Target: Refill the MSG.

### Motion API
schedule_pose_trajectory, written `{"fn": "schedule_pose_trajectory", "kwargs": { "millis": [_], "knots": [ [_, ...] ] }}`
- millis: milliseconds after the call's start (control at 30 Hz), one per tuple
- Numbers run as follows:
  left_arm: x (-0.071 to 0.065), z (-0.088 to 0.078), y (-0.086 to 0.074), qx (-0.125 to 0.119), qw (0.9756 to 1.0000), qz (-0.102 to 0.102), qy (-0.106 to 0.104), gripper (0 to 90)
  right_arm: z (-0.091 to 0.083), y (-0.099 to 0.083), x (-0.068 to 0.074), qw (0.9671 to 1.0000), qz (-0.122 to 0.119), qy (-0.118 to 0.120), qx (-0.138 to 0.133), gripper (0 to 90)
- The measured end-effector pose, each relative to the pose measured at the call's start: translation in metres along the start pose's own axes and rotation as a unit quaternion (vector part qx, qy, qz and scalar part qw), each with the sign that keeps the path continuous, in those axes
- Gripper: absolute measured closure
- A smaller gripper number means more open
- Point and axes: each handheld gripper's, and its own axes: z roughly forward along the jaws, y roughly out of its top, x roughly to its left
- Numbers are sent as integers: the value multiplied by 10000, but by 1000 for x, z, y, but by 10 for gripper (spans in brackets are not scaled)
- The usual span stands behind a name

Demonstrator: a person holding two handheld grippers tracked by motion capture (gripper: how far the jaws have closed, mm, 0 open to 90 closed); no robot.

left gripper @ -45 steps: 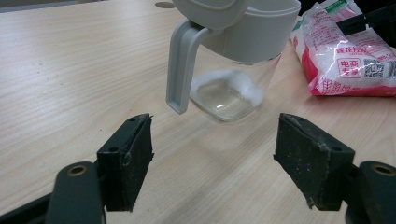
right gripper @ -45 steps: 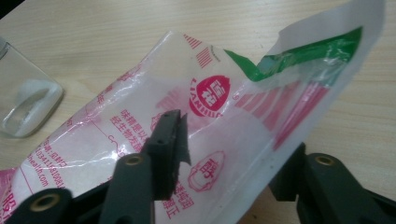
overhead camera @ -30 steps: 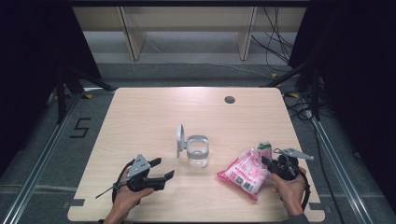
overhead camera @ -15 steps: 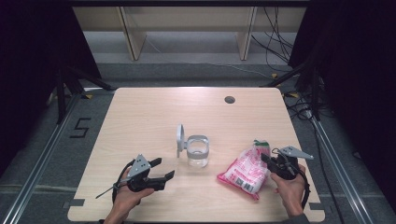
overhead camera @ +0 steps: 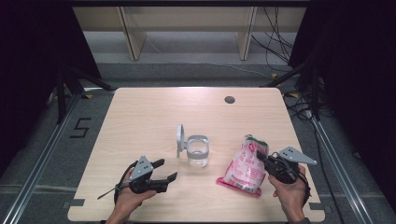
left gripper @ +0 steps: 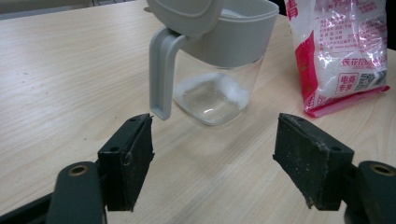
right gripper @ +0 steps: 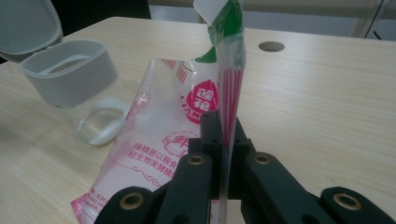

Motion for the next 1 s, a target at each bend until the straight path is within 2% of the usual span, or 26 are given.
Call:
{"fn": "schedule_pose_trajectory", "kwargs": {
  "millis": [33, 67, 100, 133, 167, 233, 333, 400, 433, 500, 600, 633, 667, 767, 800, 867, 933, 967, 1000],
  "knots": [
    [-2, 0, 1, 6, 10000, -2, 34, 275, 1, 1, 1, 9999, -127, 26, -113, 900],
    [-4, 0, 1, 18, 10000, 14, 51, 275, -1, 3, 5, 9999, -27, 94, -102, 900],
    [-7, 0, 3, 28, 10000, 22, 64, 275, -1, 4, 5, 9996, -104, 150, -196, 900],
    [-13, 1, 4, -10, 10000, -3, 1, 275, -3, 6, 9, 9997, 5, 171, -152, 900],
    [-17, 2, 5, -66, 9999, -60, -55, 276, -4, 8, 12, 9995, -72, 224, -209, 900],
    [-25, 3, 7, -25, 10000, -16, -61, 276, -4, 11, 17, 9989, -232, 273, -315, 900],
    [-34, 4, 10, 28, 10000, -10, -83, 276, -9, 17, 26, 9983, -408, 326, -256, 900],
    [-40, 7, 12, -60, 9998, -64, -167, 276, -9, 20, 31, 9970, -553, 356, -404, 900],
    [-43, 8, 12, -24, 9998, -45, -189, 276, -9, 22, 32, 9962, -644, 374, -449, 900],
    [-49, 12, 13, 12, 9997, -47, -245, 277, -10, 24, 39, 9963, -599, 431, -432, 900],
    [-59, 18, 14, 77, 9994, -18, -336, 277, -12, 28, 44, 9954, -771, 445, -353, 900],
    [-74, 20, 13, 102, 9943, -881, -588, 277, -12, 30, 45, 9950, -784, 477, -384, 900],
    [-80, 24, 14, 127, 9916, -992, -826, 277, -13, 30, 48, 9955, -691, 520, -395, 900],
    [-87, 30, 16, 169, 9920, -883, -890, 277, -12, 37, 52, 9936, -813, 674, -392, 900],
    [-89, 34, 17, 165, 9912, -909, -948, 277, -11, 39, 53, 9930, -858, 716, -388, 900],
    [-92, 40, 20, 166, 9911, -893, -976, 278, -12, 43, 56, 9938, -821, 692, -303, 900],
    [-94, 45, 22, 150, 9910, -871, -1002, 278, -11, 48, 57, 9918, -1016, 696, -334, 900],
    [-95, 48, 23, 125, 9908, -875, -1022, 279, -11, 49, 59, 9918, -978, 753, -343, 900],
    [-97, 50, 24, 113, 9906, -892, -1032, 279, -12, 52, 61, 9925, -977, 681, -279, 900]
  ]
}}
